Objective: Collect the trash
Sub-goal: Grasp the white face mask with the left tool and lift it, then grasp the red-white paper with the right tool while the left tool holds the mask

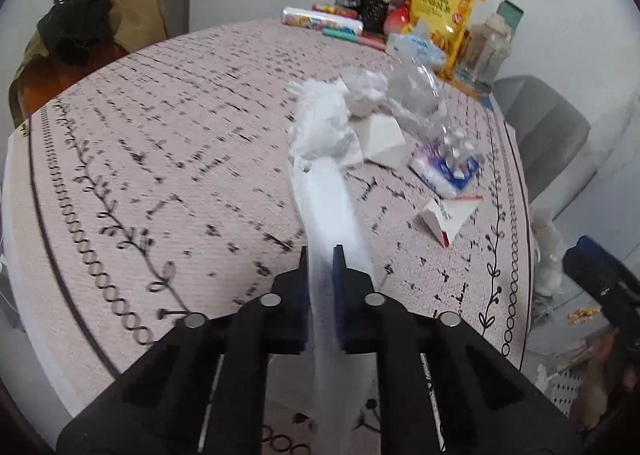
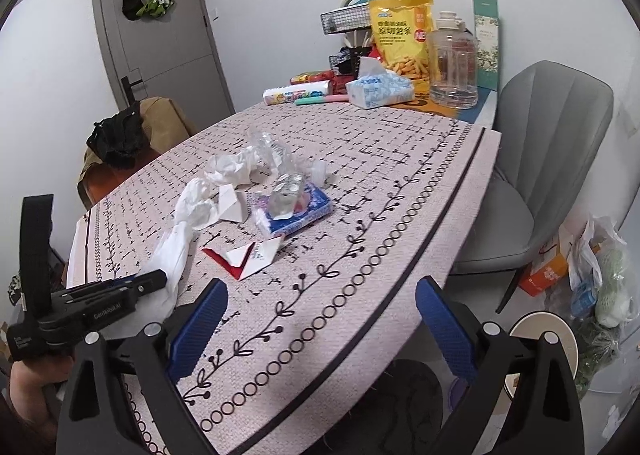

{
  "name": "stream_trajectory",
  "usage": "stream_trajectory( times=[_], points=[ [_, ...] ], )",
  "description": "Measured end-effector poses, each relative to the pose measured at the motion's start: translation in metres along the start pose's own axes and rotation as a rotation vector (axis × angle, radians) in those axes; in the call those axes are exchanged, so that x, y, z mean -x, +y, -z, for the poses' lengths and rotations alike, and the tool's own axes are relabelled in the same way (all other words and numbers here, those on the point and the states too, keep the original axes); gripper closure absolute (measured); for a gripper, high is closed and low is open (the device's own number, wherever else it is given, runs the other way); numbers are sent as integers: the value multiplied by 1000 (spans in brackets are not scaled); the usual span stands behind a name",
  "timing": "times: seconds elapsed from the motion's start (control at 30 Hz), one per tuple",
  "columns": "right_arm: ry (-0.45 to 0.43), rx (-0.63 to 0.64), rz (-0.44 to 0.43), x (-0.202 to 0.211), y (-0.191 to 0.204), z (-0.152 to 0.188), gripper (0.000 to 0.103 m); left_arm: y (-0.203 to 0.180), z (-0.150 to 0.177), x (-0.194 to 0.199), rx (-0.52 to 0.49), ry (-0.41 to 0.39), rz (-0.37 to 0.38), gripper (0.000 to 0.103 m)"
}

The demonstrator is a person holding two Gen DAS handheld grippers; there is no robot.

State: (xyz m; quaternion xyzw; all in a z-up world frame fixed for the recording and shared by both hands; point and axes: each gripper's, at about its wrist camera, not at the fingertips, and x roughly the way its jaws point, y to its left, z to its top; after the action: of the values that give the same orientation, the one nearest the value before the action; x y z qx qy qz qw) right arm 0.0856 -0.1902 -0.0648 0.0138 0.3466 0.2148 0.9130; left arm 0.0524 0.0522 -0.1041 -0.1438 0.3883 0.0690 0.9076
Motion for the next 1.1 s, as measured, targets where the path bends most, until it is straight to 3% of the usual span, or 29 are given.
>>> stream_trajectory(
  times=[0.23,0.53,0.83,1.1],
  points=[
    [20,48,-41,-13,23,-7,13,27,-14,27,58,-88,1,93],
    [81,107,-69,-42,52,-14,14,56,-20,34,128,-121,-12,93],
    [171,163,-28,-87,71,-22,8,72,-21,29,166,-116,-19,93],
    [263,197,25,-121,79,-20,10,82,-19,27,186,-112,-19,93]
  ],
)
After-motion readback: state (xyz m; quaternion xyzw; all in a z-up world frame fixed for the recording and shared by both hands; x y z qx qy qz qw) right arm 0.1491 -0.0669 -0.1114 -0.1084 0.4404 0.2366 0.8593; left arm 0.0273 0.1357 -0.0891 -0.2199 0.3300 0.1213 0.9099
